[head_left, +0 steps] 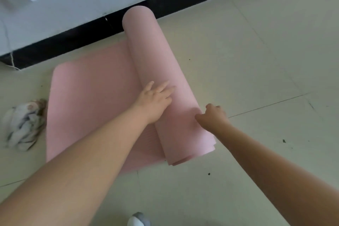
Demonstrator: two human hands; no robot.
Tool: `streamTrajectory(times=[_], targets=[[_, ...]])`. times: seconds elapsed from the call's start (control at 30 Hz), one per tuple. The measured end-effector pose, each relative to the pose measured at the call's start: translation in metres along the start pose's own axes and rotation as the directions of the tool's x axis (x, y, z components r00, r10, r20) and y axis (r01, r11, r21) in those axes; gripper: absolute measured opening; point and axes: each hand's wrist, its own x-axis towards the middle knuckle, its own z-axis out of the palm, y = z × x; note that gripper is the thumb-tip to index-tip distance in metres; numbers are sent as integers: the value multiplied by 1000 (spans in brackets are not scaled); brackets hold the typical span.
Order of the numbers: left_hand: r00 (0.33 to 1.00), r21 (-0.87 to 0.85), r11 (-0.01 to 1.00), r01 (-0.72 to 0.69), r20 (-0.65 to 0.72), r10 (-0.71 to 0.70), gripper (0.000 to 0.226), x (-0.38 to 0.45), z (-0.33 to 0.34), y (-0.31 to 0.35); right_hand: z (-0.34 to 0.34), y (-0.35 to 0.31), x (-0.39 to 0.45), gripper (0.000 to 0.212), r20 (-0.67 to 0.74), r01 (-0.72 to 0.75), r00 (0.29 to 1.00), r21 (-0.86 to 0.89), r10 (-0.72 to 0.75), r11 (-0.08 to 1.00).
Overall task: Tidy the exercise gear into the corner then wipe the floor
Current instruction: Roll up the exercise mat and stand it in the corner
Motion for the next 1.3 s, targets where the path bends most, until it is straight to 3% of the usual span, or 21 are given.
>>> streamTrajectory(times=[0.1,0.23,0.3,0.37,0.47,0.53,0.63,0.77,0.9,1.0,1.1,1.2,1.3], targets=[[1000,-43,999,-1,11,1,50,-1,-2,5,3,-5,-4,45,107,-6,994,56,0,998],[996,-107,991,82,-36,-86,71,2,-9,7,12,-7,-9,43,35,45,998,47,-47,998],[993,-114,988,104,-37,-109,75,0,-6,4,17,-11,-10,31,19,45,999,93,-47,995],[992,-116,986,117,-33,-122,73,-5,4,-4,23,-19,-10,16,-3,-10,1000,169,10,986],[991,-130,984,120,-49,-127,66,-20,26,-20,38,-29,-9,31,39,-67,997,190,61,979],[987,-146,987,73,-134,-92,61,-28,39,-33,48,-37,-8,32,53,-96,995,162,88,982],[970,-127,991,-37,-243,5,48,-34,58,-54,57,-50,-8,15,-35,6,999,113,-2,994],[982,-191,980,-55,-186,19,36,-46,77,-81,79,-71,-26,20,64,66,995,120,-74,991],[994,-334,942,-23,-110,-15,67,-55,87,-107,105,-95,-33,24,-47,55,998,96,-50,994],[998,-288,956,-52,-33,45,68,-65,109,-128,117,-112,-39,31,29,-5,1000,208,-1,978],[996,-291,955,-52,-83,29,54,-77,127,-147,136,-123,-47,45,99,-16,995,-20,18,1000],[980,-297,952,-69,-200,8,40,-89,142,-162,150,-145,-51,38,-16,26,999,-259,-32,966],[954,-281,954,-107,-298,19,38,-100,164,-175,166,-172,-49,28,-40,50,997,-231,-61,972]])
